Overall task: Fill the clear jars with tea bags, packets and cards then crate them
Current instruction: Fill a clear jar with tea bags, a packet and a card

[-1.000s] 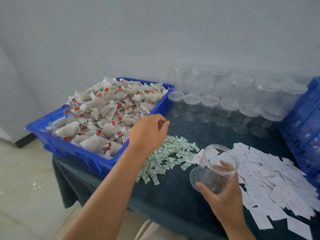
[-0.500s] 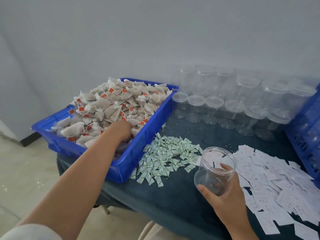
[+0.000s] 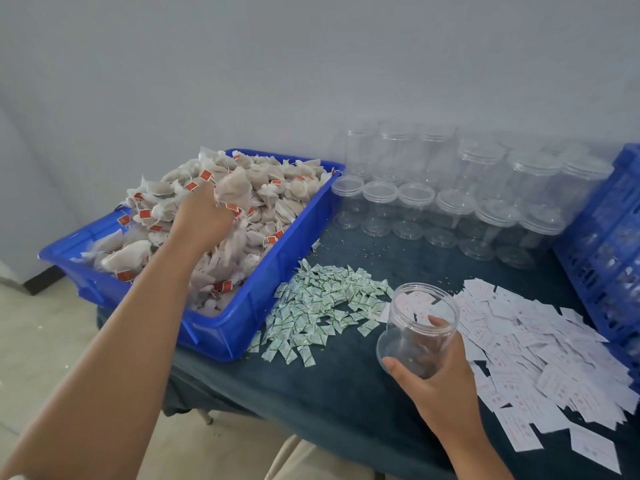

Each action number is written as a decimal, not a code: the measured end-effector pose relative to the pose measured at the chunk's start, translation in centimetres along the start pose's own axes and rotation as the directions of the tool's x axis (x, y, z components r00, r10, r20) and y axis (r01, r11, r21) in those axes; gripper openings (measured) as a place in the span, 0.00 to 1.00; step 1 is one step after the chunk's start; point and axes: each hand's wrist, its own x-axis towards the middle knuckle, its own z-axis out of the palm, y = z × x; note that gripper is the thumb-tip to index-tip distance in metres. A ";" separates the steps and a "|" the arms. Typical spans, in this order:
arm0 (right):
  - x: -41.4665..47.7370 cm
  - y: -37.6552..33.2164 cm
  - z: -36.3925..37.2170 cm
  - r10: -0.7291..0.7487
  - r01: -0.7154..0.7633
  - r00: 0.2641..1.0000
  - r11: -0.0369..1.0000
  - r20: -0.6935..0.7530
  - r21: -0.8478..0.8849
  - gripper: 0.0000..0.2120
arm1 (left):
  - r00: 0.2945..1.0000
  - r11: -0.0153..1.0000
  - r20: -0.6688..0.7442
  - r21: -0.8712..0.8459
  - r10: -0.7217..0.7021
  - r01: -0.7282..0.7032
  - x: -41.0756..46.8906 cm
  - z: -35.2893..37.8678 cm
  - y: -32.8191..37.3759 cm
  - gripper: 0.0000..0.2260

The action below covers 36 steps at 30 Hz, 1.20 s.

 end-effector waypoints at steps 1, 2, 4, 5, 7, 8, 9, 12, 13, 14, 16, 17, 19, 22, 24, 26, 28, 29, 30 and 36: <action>0.0 0.1 0.0 0.007 -0.007 1.000 1.000 0.004 -0.002 0.41 | 0.999 0.999 -0.034 -0.033 0.027 -0.028 -0.2 -0.6 1.0 0.14; 0.0 0.2 0.0 0.015 -0.015 1.000 1.000 0.009 -0.004 0.41 | 0.996 0.996 -0.073 -0.071 0.049 -0.054 -0.2 -1.2 2.1 0.15; 0.1 0.3 0.0 0.032 -0.032 0.999 0.999 0.015 0.000 0.41 | 0.991 0.974 -0.108 -0.203 0.075 -0.096 -0.4 -2.4 4.8 0.16; 0.1 0.4 -0.1 0.037 -0.037 0.999 0.999 0.014 0.003 0.41 | 0.990 0.954 -0.096 -0.274 0.100 -0.123 -0.5 -2.9 6.2 0.17; 0.1 0.3 -0.1 0.043 -0.043 0.999 0.999 0.006 0.004 0.41 | 0.983 0.908 -0.088 -0.375 0.164 -0.185 -0.9 -3.7 8.7 0.17; 0.1 0.2 -0.1 0.043 -0.043 0.999 0.999 0.001 0.001 0.40 | 0.976 0.883 -0.087 -0.416 0.199 -0.217 -1.3 -3.9 9.7 0.14; 0.1 0.2 0.0 0.043 -0.043 0.999 0.999 -0.004 -0.003 0.39 | 0.970 0.861 -0.071 -0.450 0.231 -0.238 -1.8 -3.8 10.6 0.10; 0.1 0.0 0.0 0.044 -0.044 0.999 0.999 -0.024 -0.011 0.37 | 0.953 0.873 0.088 -0.432 0.291 -0.227 -3.8 -1.8 12.1 0.08; 0.1 0.0 -0.1 0.044 -0.044 0.999 0.999 -0.032 -0.010 0.36 | 0.944 0.896 0.147 -0.386 0.297 -0.222 -4.6 -0.5 12.1 0.08; 0.1 0.0 -0.1 0.041 -0.042 0.998 0.999 -0.039 -0.013 0.36 | 0.930 0.913 0.205 -0.342 0.305 -0.224 -5.5 1.0 11.9 0.07; 0.2 -0.1 -0.1 0.037 -0.038 0.998 0.999 -0.047 -0.019 0.35 | 0.896 0.946 0.339 -0.244 0.288 -0.212 -7.5 4.8 11.2 0.06; 0.2 -0.2 -0.1 0.037 -0.038 0.998 0.999 -0.050 -0.021 0.35 | 0.879 0.963 0.400 -0.175 0.259 -0.204 -8.4 6.7 10.5 0.07; 0.1 -0.3 -0.1 0.030 -0.032 0.998 0.999 -0.056 -0.031 0.35 | 0.850 0.980 0.491 -0.045 0.189 -0.192 -9.9 9.9 8.9 0.08; 0.1 -0.6 -0.1 0.011 -0.014 0.999 0.999 -0.051 -0.049 0.37 | 0.832 0.991 0.542 -0.021 0.121 -0.131 -11.0 11.9 6.9 0.25; 0.2 -0.7 -0.2 0.015 -0.017 0.999 0.999 -0.042 -0.051 0.37 | 0.817 0.993 0.565 -0.091 0.117 -0.079 -11.2 11.8 6.2 0.30; 0.2 -0.6 -0.2 0.024 -0.026 0.999 0.999 -0.037 -0.042 0.38 | 0.804 0.983 0.585 -0.185 0.103 0.008 -11.1 11.4 5.6 0.29; 0.1 -0.5 -0.2 0.029 -0.030 0.999 0.999 -0.034 -0.036 0.37 | 0.831 0.950 0.550 -0.299 0.090 0.095 -10.9 11.0 5.5 0.25; 0.1 -0.6 -0.3 0.028 -0.029 0.999 0.999 -0.031 -0.033 0.36 | 0.858 0.928 0.508 -0.352 0.080 0.122 -10.9 10.8 5.6 0.21; 0.1 -0.7 -0.2 0.024 -0.025 0.999 0.999 -0.026 -0.034 0.36 | 0.887 0.915 0.456 -0.383 0.070 0.125 -10.8 10.5 5.9 0.17; -0.1 -0.9 -0.2 -0.014 0.014 1.000 0.997 0.000 -0.075 0.34 | 0.934 0.903 0.321 -0.430 0.155 -0.002 -11.0 8.4 8.1 0.03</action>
